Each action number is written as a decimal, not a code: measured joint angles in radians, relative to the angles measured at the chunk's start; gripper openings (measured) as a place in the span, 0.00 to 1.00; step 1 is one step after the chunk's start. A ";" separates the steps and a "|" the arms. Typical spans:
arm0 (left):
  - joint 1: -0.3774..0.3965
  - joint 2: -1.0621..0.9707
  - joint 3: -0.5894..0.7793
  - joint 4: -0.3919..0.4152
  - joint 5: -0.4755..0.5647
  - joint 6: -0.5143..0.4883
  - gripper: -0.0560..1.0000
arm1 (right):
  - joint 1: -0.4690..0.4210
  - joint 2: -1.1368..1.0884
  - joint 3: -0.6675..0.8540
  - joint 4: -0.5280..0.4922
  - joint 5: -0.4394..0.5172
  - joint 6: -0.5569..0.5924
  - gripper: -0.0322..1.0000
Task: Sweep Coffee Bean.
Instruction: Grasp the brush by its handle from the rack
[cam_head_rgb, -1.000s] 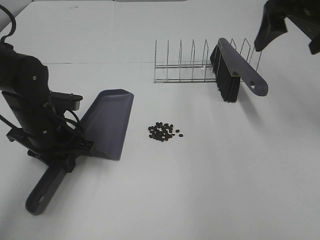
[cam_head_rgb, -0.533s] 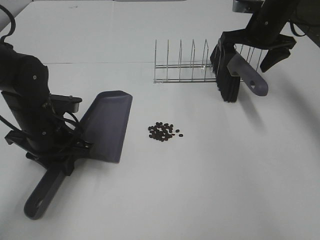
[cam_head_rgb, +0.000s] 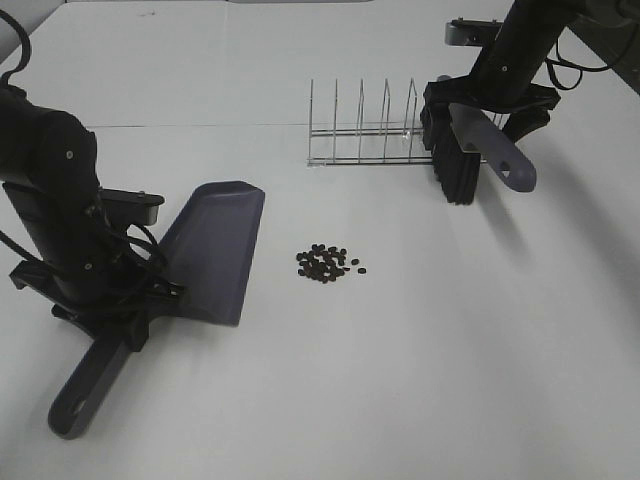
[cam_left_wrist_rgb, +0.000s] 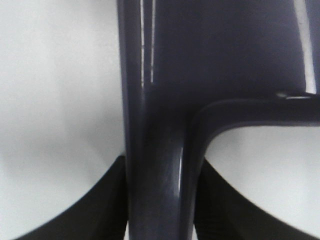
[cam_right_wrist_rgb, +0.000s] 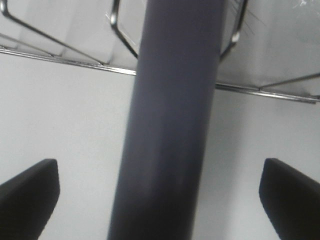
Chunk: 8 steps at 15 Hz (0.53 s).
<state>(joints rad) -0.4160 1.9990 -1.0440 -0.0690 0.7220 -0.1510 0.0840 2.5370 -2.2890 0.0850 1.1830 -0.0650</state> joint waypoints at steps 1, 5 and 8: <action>0.000 0.000 0.000 0.000 0.000 0.000 0.35 | 0.000 0.000 0.000 0.000 -0.004 -0.001 0.95; 0.000 0.000 0.000 0.000 0.000 0.000 0.35 | 0.000 0.000 0.000 0.000 -0.004 -0.013 0.74; 0.000 0.000 0.000 0.000 0.000 0.000 0.35 | 0.000 0.000 0.000 0.000 0.010 -0.021 0.35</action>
<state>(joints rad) -0.4160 1.9990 -1.0440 -0.0690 0.7220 -0.1510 0.0840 2.5370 -2.2890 0.0850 1.1930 -0.0860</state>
